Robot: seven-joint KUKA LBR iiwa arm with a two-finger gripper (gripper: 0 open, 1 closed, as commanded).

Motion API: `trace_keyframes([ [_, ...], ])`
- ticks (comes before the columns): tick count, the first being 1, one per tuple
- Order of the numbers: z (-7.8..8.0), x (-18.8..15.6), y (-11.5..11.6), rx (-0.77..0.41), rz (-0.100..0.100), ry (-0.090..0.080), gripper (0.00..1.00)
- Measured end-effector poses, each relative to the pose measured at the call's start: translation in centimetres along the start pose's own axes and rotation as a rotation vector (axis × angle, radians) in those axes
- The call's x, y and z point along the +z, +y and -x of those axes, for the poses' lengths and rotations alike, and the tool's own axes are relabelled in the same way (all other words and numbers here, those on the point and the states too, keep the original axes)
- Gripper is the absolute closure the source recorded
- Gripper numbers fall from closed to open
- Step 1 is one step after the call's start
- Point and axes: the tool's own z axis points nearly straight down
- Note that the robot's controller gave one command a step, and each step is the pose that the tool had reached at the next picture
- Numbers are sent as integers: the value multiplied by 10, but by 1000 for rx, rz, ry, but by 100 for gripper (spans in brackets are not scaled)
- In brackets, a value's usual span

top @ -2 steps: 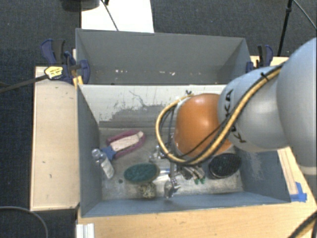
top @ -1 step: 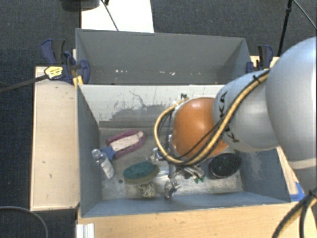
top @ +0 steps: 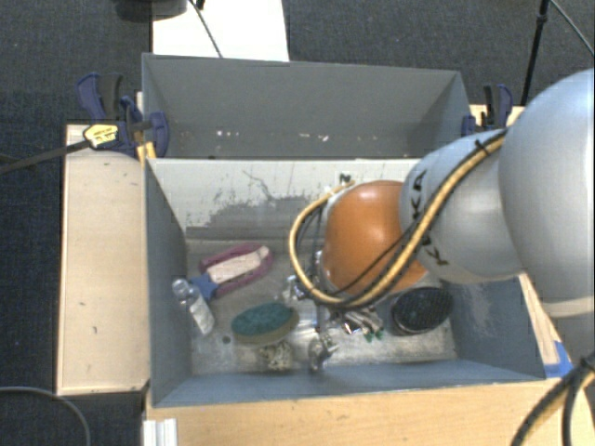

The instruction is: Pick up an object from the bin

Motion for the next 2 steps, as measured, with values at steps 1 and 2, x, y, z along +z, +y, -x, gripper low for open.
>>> trace_keyframes([
  [1,2,-1,0,4,0,-7,100],
  [2,4,-26,0,10,0,2,100],
])
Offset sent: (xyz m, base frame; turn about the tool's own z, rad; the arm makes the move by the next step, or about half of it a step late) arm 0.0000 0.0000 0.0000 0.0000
